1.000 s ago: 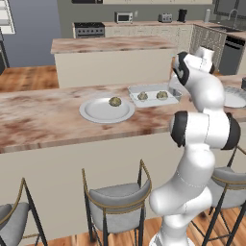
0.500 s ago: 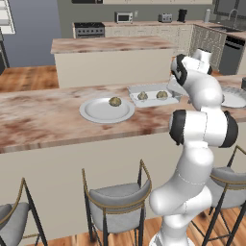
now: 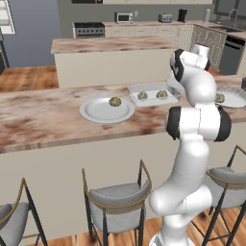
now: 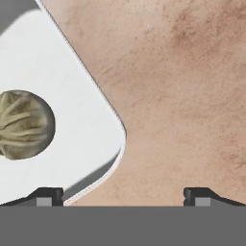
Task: Place two dumplings into each of the tupperware containers and then place the containers in the fridge.
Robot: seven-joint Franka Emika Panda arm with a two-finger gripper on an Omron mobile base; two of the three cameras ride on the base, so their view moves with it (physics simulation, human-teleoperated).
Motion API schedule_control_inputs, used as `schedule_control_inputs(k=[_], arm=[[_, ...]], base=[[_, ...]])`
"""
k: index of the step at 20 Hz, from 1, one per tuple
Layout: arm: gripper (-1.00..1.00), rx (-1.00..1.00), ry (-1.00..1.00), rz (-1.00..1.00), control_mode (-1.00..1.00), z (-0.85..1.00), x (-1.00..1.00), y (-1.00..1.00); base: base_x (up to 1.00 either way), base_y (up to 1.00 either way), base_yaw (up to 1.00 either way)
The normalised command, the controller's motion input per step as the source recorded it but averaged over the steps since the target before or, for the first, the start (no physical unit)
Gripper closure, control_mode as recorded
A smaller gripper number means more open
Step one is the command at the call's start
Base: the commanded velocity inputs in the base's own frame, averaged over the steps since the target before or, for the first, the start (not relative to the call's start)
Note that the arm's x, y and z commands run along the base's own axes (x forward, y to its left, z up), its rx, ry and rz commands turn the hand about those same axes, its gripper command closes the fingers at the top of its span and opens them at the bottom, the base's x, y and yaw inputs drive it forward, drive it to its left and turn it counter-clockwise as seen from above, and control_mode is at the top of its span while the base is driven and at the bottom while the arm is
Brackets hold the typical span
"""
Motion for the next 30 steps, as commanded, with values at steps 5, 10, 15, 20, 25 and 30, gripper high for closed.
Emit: schedule_control_inputs(k=[5,10,15,20,25,30], arm=[[-1.00,0.00,0.09,0.00,-1.00,-0.07,0.23,-0.02],[-1.00,0.00,0.05,0.00,-1.00,-0.21,0.16,-0.05],[-1.00,0.00,0.09,0.00,-1.00,-0.21,0.02,-0.08],[-1.00,0.00,0.08,0.00,-1.00,-0.33,0.00,0.00],[1.00,0.00,0.02,0.00,-1.00,-0.13,0.00,0.00],[1.00,0.00,0.00,0.00,-1.00,0.00,0.00,0.00]], base=[[0.00,0.00,0.00],[0.00,0.00,0.00],[0.00,0.00,0.00],[0.00,0.00,0.00],[0.00,0.00,0.00],[0.00,0.00,0.00]])
